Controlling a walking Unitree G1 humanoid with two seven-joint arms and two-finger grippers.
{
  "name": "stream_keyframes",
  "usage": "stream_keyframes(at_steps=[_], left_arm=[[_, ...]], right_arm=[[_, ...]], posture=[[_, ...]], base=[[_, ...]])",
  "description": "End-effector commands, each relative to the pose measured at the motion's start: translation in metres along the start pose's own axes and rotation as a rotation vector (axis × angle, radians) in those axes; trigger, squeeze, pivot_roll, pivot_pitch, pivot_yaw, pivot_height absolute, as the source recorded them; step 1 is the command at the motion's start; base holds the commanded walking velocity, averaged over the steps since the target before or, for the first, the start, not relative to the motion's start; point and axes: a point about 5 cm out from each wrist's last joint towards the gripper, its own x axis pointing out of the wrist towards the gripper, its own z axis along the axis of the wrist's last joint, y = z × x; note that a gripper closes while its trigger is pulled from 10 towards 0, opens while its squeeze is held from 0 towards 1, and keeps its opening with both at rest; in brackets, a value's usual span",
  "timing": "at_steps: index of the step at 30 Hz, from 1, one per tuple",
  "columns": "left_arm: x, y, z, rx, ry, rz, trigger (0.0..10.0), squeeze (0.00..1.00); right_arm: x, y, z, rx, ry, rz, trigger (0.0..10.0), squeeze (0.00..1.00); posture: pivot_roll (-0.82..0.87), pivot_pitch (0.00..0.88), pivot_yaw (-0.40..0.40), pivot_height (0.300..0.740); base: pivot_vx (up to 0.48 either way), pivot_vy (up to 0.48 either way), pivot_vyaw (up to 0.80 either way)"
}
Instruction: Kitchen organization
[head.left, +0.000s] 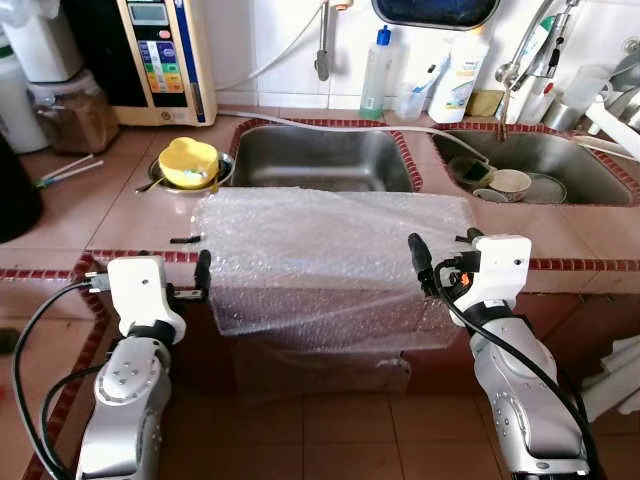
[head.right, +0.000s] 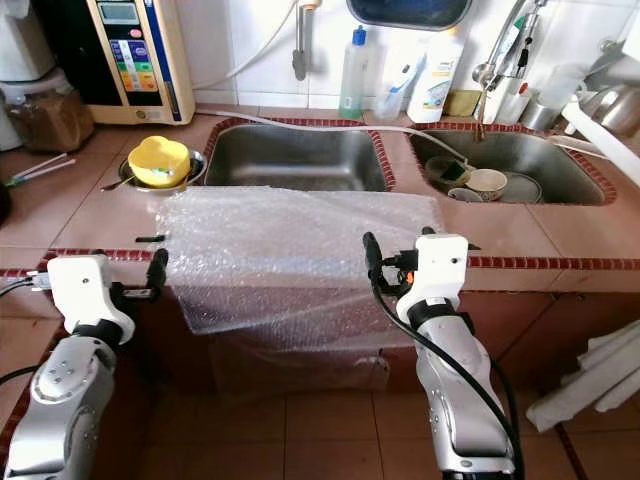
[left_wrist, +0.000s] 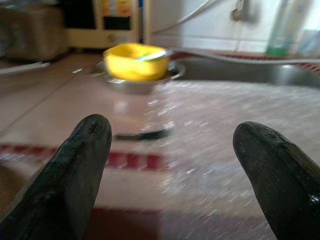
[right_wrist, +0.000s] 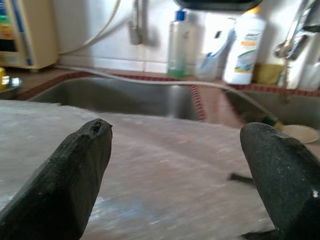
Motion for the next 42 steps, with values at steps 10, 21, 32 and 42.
stream_keyframes(at_steps=[10, 21, 32, 42], left_arm=[[0.0025, -0.0091, 0.0015, -0.008, -0.025, -0.026, 10.0, 0.00], [0.0022, -0.0101, 0.0020, -0.001, -0.028, -0.026, 10.0, 0.00], [0.0026, -0.0103, 0.0009, -0.001, -0.019, -0.029, 10.0, 0.00], [0.0000, -0.0125, -0.0035, -0.012, 0.004, -0.041, 10.0, 0.00]], right_arm=[[0.0027, -0.0058, 0.0031, -0.020, -0.019, -0.016, 10.0, 0.00], [0.0019, -0.0036, 0.0028, -0.022, -0.020, -0.014, 10.0, 0.00], [0.0036, -0.0038, 0.0039, -0.025, -0.028, -0.018, 10.0, 0.00], [0.0016, -0.0034, -0.0008, -0.018, -0.025, -0.031, 10.0, 0.00]], posture=[[-0.04, 0.015, -0.018, 0.740], [-0.05, 0.028, -0.014, 0.740], [-0.05, 0.038, -0.003, 0.740], [-0.02, 0.028, 0.031, 0.740]], base=[[0.240, 0.000, 0.00], [0.000, -0.298, 0.00], [0.000, -0.480, 0.00], [0.000, -0.271, 0.00]])
